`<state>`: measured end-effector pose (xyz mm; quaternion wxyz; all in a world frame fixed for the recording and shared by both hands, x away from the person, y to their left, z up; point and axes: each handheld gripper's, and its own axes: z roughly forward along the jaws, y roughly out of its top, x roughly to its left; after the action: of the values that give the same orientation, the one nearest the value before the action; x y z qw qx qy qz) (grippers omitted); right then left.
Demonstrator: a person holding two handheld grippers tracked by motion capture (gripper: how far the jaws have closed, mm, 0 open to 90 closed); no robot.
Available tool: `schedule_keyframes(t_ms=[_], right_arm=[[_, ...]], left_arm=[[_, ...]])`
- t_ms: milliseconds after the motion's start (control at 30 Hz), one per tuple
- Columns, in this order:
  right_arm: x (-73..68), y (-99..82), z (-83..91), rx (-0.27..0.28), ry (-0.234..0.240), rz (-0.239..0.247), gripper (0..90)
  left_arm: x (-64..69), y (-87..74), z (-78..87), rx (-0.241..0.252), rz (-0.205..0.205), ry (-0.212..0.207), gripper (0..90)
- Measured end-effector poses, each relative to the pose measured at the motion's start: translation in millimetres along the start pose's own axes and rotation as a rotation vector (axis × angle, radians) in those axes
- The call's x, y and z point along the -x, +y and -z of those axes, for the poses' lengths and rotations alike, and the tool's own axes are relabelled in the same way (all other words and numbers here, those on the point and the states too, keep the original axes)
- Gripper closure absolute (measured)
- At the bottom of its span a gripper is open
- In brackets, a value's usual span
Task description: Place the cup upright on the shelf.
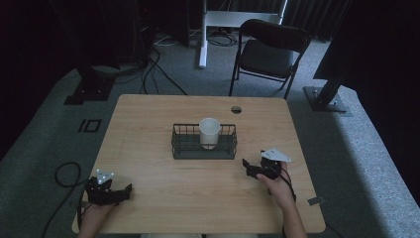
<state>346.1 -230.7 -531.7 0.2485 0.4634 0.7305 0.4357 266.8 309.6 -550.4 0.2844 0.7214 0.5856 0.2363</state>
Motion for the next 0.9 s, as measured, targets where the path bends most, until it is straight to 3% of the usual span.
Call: schedule_keyframes(t_ms=[400,900], right_arm=[[20.4,-11.9,7.6,-0.041,-0.088,-0.04,12.6],[35.9,-22.8,8.4,-0.128,-0.192,-0.077,12.6]], left_arm=[[0.0,0.0,0.0,0.0,0.0,0.0,0.7],[0.0,0.0,0.0,0.0,0.001,0.0,0.7]])
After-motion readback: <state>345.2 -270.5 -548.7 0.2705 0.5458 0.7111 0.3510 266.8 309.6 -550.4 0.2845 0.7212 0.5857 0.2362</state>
